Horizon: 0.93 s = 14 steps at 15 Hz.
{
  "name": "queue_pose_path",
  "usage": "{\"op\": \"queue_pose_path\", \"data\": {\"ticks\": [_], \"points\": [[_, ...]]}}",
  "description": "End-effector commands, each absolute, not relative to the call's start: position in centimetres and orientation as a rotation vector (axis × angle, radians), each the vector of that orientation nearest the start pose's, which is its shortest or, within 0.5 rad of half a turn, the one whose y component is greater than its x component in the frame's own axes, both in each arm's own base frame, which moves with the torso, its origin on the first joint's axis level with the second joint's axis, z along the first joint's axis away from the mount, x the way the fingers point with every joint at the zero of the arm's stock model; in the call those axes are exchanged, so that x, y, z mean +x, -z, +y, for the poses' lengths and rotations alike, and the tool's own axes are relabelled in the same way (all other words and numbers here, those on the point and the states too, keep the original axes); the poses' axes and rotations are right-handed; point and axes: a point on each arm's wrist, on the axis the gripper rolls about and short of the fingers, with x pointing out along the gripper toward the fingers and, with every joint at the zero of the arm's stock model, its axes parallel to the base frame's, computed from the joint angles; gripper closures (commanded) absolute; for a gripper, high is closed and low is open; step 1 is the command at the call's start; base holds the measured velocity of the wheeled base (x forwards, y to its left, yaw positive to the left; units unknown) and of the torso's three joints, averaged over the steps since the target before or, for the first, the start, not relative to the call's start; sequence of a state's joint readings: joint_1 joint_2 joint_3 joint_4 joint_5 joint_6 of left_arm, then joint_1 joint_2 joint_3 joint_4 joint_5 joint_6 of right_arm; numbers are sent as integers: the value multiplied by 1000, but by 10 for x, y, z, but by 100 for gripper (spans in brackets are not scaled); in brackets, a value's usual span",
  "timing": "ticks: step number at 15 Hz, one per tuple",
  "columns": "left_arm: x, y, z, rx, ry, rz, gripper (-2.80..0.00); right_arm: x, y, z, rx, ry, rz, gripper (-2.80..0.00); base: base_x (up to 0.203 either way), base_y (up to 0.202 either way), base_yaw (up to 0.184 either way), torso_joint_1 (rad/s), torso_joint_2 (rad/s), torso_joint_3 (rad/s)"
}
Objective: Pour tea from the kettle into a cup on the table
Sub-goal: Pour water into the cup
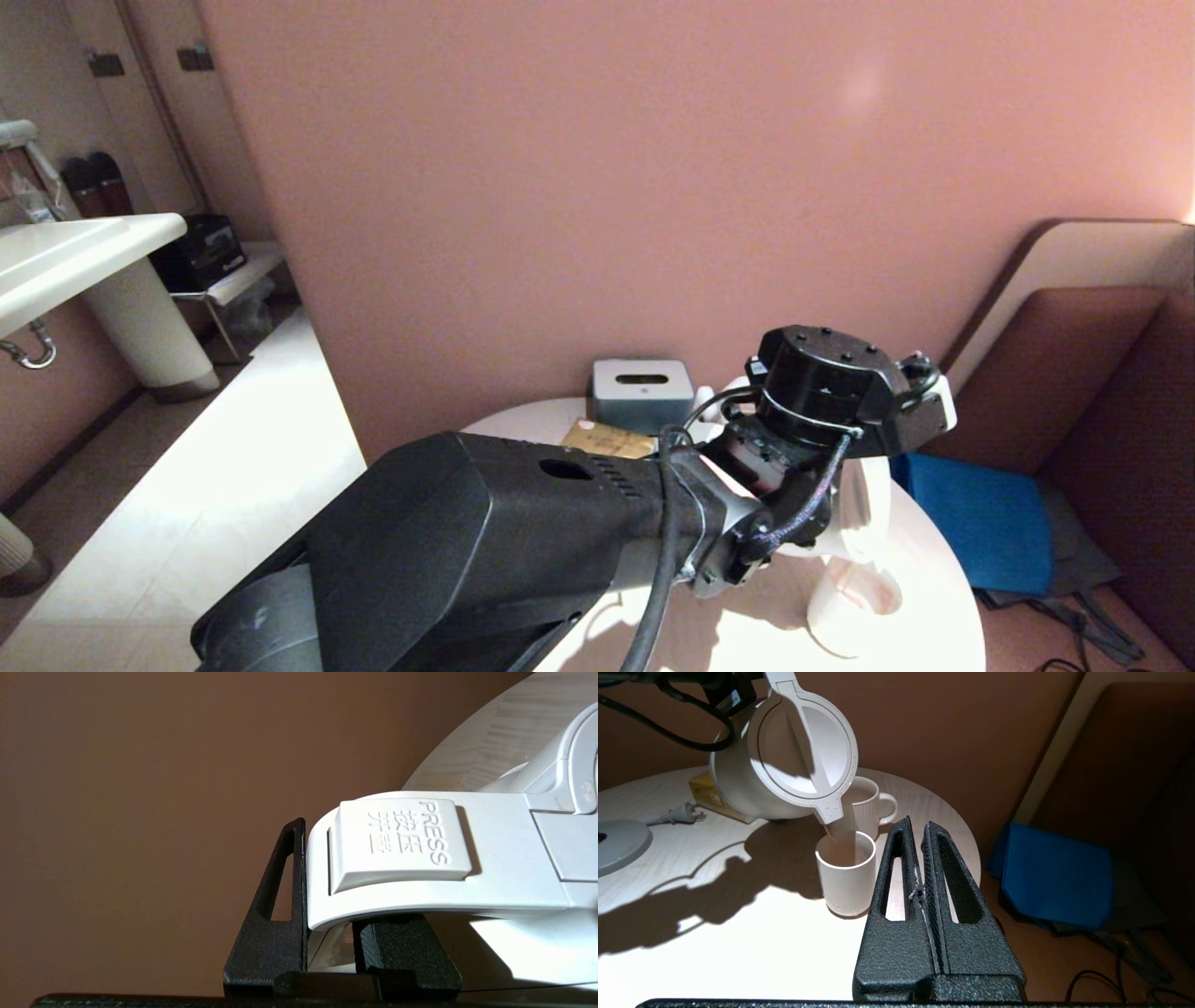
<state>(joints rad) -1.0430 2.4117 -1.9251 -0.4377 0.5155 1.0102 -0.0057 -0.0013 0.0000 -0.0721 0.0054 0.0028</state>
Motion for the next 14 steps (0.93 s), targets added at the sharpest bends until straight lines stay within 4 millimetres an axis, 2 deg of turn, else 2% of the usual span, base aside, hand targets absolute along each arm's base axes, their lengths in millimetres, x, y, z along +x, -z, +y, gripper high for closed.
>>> {"op": "queue_pose_path", "data": {"ticks": [1,14], "points": [[267,-180,-438,1026,498,-237,0,-23,-83,0,3,0,-73,0,0,0,0,0,0,0],[270,-172,-441,1001,488,-252,0,-23,-83,0,3,0,-72,0,0,0,0,0,0,0]]}}
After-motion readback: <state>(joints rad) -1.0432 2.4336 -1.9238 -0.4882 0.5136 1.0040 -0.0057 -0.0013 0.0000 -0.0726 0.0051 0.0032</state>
